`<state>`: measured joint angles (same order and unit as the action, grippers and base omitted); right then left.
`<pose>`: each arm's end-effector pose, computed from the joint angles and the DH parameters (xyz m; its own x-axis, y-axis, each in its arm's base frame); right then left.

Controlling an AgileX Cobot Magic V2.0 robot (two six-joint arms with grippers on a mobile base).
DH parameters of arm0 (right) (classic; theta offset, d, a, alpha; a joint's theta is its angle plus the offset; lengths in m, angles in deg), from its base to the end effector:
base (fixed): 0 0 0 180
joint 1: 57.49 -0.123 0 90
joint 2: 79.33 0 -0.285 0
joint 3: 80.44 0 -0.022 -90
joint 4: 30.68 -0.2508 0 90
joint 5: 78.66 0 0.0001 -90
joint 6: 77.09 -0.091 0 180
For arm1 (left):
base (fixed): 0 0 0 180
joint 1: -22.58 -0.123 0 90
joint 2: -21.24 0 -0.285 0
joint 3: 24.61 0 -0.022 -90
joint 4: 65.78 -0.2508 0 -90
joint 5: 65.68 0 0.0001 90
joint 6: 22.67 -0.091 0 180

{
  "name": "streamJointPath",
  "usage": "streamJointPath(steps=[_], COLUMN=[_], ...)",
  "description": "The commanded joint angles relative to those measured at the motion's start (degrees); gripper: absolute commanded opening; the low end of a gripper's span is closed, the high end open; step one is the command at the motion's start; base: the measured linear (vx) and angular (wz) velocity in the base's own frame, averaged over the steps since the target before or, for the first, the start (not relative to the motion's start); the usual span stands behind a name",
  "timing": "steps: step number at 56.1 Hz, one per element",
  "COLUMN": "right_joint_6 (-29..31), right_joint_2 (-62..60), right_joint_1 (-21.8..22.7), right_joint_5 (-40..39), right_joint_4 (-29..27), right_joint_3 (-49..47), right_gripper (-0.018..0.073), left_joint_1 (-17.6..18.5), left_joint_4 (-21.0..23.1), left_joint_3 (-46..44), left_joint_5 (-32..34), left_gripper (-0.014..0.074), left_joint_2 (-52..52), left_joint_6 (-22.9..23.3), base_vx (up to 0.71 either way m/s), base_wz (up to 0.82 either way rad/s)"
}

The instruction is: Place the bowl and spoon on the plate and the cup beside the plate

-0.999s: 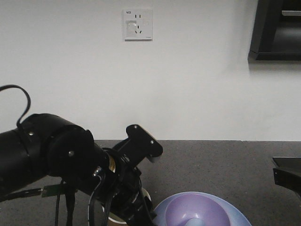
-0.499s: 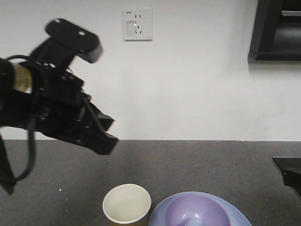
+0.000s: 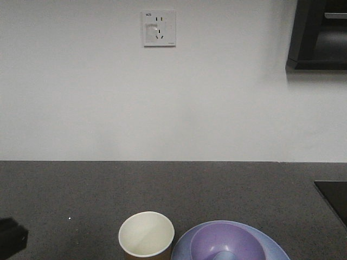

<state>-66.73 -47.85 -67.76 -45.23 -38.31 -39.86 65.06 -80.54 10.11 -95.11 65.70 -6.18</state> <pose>0.0739 0.0202 0.3460 -0.2411 -0.1141 -0.9638 -0.2646 0.9632 -0.0478 0.0997 -0.0758 0.3636 -0.2612 0.1555 -0.9527 0.5670 0.8235 -0.0210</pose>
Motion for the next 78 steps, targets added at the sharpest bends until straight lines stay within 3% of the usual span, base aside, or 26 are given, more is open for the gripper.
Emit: streamJointPath(steps=[1, 13, 40, 45, 49, 54, 60, 66, 71, 78], right_joint_6=[0.6, 0.7, 0.7, 0.7, 0.7, 0.7, 0.7, 0.7, 0.7, 0.7], right_joint_2=[-3.4, -7.8, -7.8, -7.8, -7.8, -7.8, -7.8, -7.8, -7.8, -7.8], right_joint_1=[-0.1, -0.1, -0.1, -0.1, -0.1, -0.1, -0.1, -0.1, -0.1, -0.1], right_joint_5=[-8.9, -10.5, -9.2, -9.2, -9.2, -9.2, -9.2, -9.2, -9.2, -9.2], right_joint_4=[-0.2, 0.0, 0.0, 0.0, -0.2, -0.2, -0.2, -0.2, -0.2, -0.2], right_joint_3=[1.9, 6.6, 6.7, 6.7, 6.7, 6.7, 6.7, 6.7, 6.7, 6.7], right_gripper=[-0.0011, -0.0011, -0.0011, -0.0011, -0.0011, -0.0011, -0.0011, -0.0011, -0.0011, -0.0011], left_joint_1=[-0.1, -0.1, -0.1, -1.0, -4.5, -12.4, -22.4, -31.1, -35.7, -38.7], left_joint_4=[-0.7, -0.7, -0.7, -1.4, -1.2, 0.2, 6.6, 14.8, 16.4, 16.4], left_joint_3=[3.6, 7.3, 7.3, 7.4, 9.2, 13.8, 22.1, 31.1, 37.3, 42.8], left_joint_5=[9.3, 10.0, 9.2, 10.1, 14.1, 21.2, 27.2, 29.4, 31.0, 31.6], left_gripper=[-0.0003, -0.0003, -0.0003, -0.0003, -0.0003, -0.0003, -0.0003, -0.0003, -0.0003, -0.0003], left_joint_2=[-4.2, -7.8, -7.8, -8.2, -9.2, -11.4, -16.1, -22.9, -28.5, -34.3], left_joint_6=[1.8, 1.8, 1.8, -0.3, -1.3, -1.3, -1.8, -6.2, -8.5, -9.4], base_vx=[0.0, 0.0, 0.0, 0.0, 0.0, 0.0, 0.0, 0.0, 0.0, 0.0], base_wz=[0.0, 0.0, 0.0, 0.0, 0.0, 0.01, 0.01, 0.0, 0.0, 0.0])
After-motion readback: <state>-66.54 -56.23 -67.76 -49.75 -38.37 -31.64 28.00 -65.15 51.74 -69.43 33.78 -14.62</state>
